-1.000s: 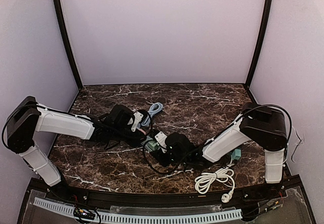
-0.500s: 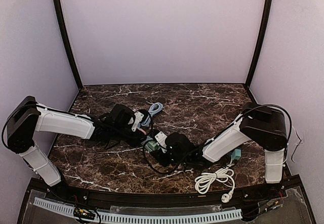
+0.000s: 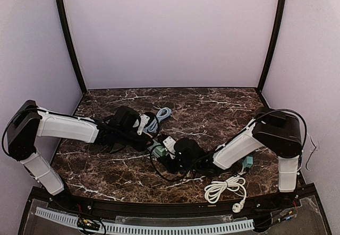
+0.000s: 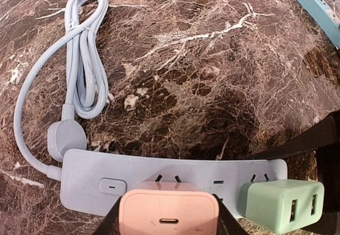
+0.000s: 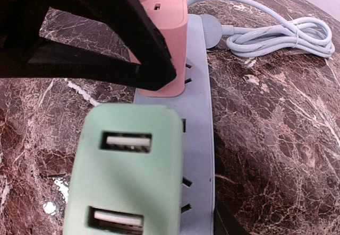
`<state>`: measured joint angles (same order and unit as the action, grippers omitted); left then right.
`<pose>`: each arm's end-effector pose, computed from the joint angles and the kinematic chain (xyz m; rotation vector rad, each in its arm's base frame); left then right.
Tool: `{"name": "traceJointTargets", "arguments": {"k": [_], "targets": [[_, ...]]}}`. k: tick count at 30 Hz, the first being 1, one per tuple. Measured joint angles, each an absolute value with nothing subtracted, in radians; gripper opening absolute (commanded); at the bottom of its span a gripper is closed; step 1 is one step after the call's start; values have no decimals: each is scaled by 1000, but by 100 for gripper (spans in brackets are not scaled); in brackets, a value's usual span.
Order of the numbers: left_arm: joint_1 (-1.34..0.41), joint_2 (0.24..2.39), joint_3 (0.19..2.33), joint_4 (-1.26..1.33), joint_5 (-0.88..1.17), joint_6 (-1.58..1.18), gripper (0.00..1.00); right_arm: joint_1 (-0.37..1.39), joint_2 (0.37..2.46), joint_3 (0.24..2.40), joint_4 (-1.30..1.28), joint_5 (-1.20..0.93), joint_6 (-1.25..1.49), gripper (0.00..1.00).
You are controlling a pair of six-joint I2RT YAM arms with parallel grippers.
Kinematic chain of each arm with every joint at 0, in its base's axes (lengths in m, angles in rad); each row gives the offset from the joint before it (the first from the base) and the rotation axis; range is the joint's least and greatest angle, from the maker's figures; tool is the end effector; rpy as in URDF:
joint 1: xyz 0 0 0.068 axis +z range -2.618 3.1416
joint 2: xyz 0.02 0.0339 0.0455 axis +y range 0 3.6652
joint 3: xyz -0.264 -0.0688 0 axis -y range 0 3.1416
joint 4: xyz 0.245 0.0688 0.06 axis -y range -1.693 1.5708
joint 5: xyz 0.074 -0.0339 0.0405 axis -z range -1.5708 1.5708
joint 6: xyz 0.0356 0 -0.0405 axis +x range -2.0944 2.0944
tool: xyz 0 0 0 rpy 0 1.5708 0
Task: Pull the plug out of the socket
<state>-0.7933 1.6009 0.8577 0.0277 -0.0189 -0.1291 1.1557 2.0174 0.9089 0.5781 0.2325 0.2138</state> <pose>0.2331 -0.2359 0.1839 0.7498 2.2048 -0.4526 0.1651 0.3542 0.1041 -0.8414 1.9672 0.5803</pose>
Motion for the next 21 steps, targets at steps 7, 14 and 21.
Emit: {"name": "traceJointTargets", "arguments": {"k": [7, 14, 21], "targets": [[-808, 1588, 854, 28, -66, -111, 23, 1153, 2008, 906, 574, 229, 214, 0], [-823, 1536, 837, 27, -114, -93, 24, 1153, 1997, 909, 591, 221, 213, 0], [-823, 1542, 839, 25, -105, -97, 23, 1152, 1993, 909, 582, 219, 213, 0]]}}
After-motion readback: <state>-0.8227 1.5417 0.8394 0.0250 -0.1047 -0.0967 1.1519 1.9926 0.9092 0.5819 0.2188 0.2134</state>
